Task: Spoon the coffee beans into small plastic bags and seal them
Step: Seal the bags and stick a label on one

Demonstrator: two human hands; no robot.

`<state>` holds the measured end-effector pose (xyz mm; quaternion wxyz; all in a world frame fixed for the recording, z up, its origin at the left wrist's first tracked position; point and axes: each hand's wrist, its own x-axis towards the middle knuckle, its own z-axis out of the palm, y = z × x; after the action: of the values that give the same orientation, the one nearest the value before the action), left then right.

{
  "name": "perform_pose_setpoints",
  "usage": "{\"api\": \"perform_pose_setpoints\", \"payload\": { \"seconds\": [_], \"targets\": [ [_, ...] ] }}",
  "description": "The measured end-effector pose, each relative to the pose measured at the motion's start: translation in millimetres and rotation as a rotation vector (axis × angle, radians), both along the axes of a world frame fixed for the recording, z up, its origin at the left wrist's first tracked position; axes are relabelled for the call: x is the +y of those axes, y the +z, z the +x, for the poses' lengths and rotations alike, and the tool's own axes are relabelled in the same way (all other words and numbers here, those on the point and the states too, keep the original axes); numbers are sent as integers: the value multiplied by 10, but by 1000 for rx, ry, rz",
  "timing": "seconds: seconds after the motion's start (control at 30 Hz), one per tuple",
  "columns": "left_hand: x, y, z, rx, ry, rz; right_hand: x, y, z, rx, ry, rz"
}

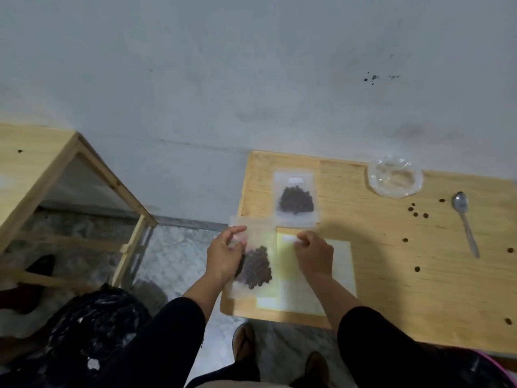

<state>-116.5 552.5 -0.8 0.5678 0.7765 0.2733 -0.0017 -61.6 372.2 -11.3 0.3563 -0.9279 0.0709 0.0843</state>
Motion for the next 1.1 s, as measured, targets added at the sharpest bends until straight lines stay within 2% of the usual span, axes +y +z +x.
{"api": "perform_pose_setpoints", "payload": {
  "seconds": [0.4, 0.63, 0.83, 1.1],
  "targets": [
    [167, -59, 92, -11, -131, -72, 200, 21, 40, -46, -116, -9],
    [159, 14, 158, -54, -148, -101, 162, 303, 12, -117, -155, 96],
    [3, 295, 283, -181, -166, -104, 249, 704, 67, -270, -156, 180],
    [-223, 558, 385, -310, -186, -97, 330, 961, 144, -274, -59, 223]
  ]
}}
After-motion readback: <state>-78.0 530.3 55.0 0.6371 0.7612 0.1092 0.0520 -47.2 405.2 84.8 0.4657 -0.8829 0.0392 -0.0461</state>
